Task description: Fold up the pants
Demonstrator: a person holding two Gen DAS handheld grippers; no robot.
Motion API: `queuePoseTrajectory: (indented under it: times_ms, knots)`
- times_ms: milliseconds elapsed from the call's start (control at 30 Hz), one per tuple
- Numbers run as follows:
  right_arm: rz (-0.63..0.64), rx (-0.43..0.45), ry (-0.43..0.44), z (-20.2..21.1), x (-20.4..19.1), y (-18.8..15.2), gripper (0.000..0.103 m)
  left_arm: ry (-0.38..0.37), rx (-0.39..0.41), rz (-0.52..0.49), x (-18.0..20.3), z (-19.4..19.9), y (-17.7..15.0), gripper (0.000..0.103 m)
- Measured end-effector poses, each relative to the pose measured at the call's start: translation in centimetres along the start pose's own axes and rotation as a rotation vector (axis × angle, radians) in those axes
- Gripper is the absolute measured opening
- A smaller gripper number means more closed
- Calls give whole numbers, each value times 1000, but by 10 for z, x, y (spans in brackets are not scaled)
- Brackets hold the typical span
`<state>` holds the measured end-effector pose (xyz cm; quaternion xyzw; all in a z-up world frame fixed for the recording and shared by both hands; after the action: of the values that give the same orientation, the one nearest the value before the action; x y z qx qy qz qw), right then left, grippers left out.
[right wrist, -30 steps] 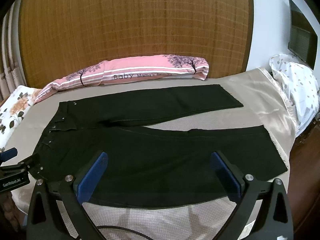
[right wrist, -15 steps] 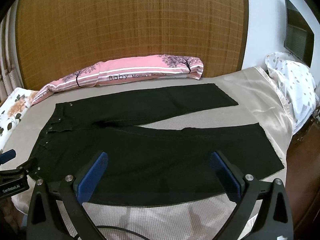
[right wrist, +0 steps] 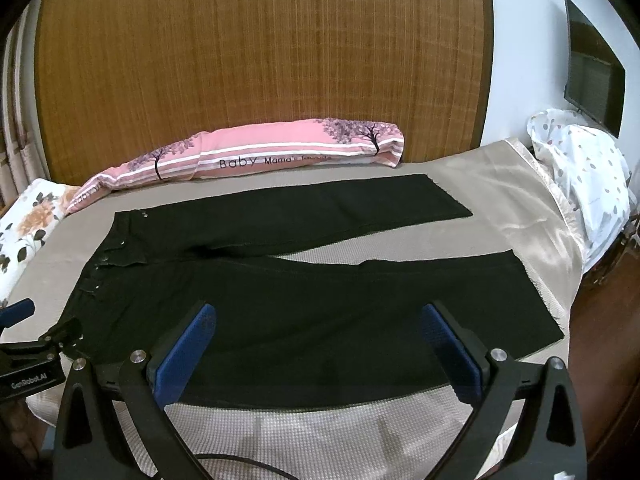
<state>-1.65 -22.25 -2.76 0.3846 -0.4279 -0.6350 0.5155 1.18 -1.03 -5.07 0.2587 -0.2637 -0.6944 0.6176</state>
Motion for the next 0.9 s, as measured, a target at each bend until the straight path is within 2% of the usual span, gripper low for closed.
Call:
queuePoseTrajectory:
  times_ms: [533, 900]
  knots:
    - [-21, 47, 17, 16, 4, -3, 102, 18, 69, -10, 7, 17, 0, 96]
    - [-33, 55, 29, 19, 7, -4, 102, 18, 77, -2, 8, 21, -1, 96]
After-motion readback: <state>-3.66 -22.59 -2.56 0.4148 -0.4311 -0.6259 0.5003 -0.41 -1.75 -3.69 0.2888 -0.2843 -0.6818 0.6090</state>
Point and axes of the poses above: each gripper's, at about its wrist camera, not at the fingertips, and z roughly against the way its jaws point, x to its right, y to its top, the point moved 5 cm from there along -z, roughly the way its jaws point, and after that the axes turned 3 degrees about -y, right-handed, at the moved point
